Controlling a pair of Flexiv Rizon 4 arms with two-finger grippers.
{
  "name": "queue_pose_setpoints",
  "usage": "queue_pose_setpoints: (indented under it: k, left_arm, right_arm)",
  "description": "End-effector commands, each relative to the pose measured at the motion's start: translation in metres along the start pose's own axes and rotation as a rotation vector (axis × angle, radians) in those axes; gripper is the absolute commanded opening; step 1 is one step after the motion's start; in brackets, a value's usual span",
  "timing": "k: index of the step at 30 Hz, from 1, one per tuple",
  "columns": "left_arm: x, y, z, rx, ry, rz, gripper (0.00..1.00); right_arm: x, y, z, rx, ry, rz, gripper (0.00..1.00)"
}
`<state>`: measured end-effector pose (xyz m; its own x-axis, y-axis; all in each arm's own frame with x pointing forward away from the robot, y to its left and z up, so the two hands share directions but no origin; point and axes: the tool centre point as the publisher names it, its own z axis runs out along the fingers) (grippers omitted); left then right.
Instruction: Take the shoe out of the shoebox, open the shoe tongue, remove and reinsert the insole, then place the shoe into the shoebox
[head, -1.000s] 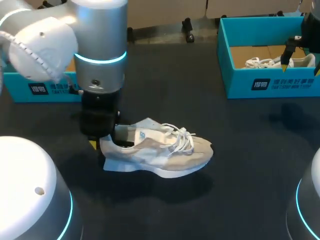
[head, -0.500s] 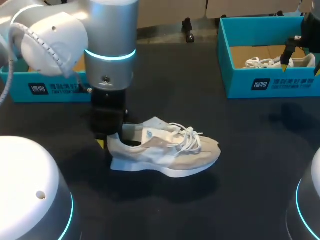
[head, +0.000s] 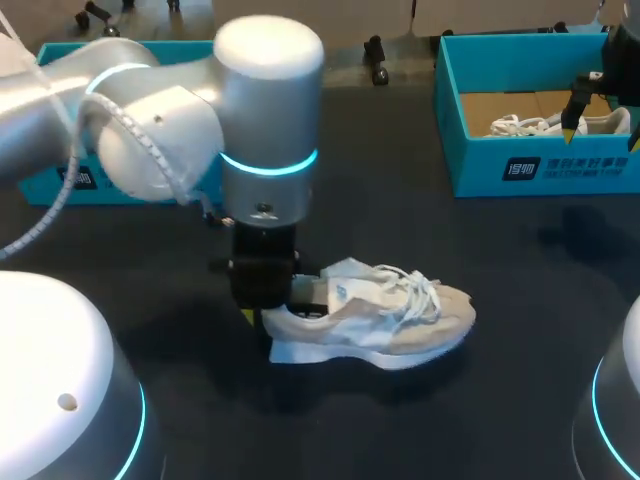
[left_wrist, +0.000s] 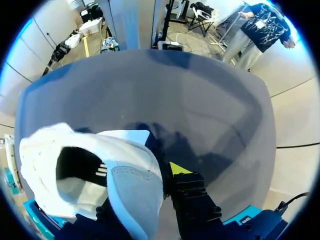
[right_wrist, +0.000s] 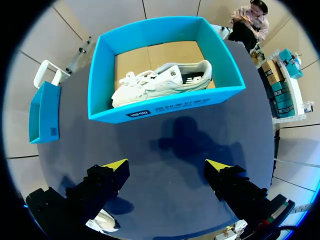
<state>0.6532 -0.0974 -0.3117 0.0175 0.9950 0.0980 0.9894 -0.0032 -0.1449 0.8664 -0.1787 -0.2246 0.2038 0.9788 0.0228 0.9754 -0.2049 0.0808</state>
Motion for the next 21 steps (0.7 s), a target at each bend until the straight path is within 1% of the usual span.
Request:
queue_pose_setpoints:
  k: [1, 6, 13, 15, 21]
  left_arm:
    - [-0.022, 0.006, 0.015, 0.002, 0.014, -0.002, 0.0]
    - [-0.031, 0.012, 0.029, -0.007, 0.018, -0.011, 0.0]
    - [-0.037, 0.018, 0.043, -0.022, 0.021, -0.001, 0.0]
    - [-0.037, 0.019, 0.046, -0.033, 0.019, 0.005, 0.0]
    - [-0.04, 0.025, 0.052, -0.031, 0.012, 0.01, 0.0]
  right_arm:
    - [0.0, 0.0, 0.0, -0.001, 0.001, 0.0, 1.0]
    - [0.0, 0.0, 0.0, -0.001, 0.001, 0.0, 1.0]
    - [0.0, 0.0, 0.0, -0.001, 0.001, 0.0, 1.0]
    - [0.0, 0.0, 0.0, -0.001, 0.001, 0.0, 1.0]
    - [0.0, 0.0, 0.0, -0.001, 0.001, 0.0, 1.0]
